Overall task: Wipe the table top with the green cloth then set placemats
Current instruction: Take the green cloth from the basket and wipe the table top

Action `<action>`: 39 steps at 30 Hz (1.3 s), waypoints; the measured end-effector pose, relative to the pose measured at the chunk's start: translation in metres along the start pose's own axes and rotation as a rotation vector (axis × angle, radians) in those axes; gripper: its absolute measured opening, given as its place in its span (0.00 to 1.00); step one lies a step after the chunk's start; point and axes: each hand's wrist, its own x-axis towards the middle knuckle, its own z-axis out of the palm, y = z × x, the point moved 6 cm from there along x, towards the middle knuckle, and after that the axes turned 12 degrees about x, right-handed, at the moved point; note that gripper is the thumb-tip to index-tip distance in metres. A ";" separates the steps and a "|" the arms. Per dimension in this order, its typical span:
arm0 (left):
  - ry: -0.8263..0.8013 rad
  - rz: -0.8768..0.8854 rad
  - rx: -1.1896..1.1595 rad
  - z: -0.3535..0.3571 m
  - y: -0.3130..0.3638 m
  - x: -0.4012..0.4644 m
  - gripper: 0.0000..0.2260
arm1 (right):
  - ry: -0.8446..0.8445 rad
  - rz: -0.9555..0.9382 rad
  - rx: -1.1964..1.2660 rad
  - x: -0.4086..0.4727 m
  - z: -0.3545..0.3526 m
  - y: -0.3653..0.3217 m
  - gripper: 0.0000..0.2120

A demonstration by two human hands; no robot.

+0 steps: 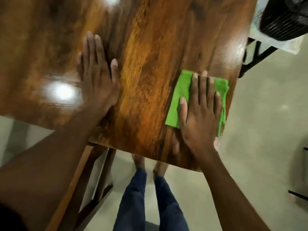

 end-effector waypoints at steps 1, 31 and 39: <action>0.014 -0.009 0.013 -0.002 -0.002 -0.002 0.28 | -0.013 -0.001 0.003 -0.017 0.005 -0.007 0.31; -0.620 -0.337 0.113 -0.037 -0.117 -0.259 0.41 | -0.058 -0.400 0.001 0.121 0.104 -0.239 0.34; -0.756 -0.393 -0.037 -0.034 -0.117 -0.247 0.42 | 0.001 -0.285 0.004 0.065 0.082 -0.193 0.31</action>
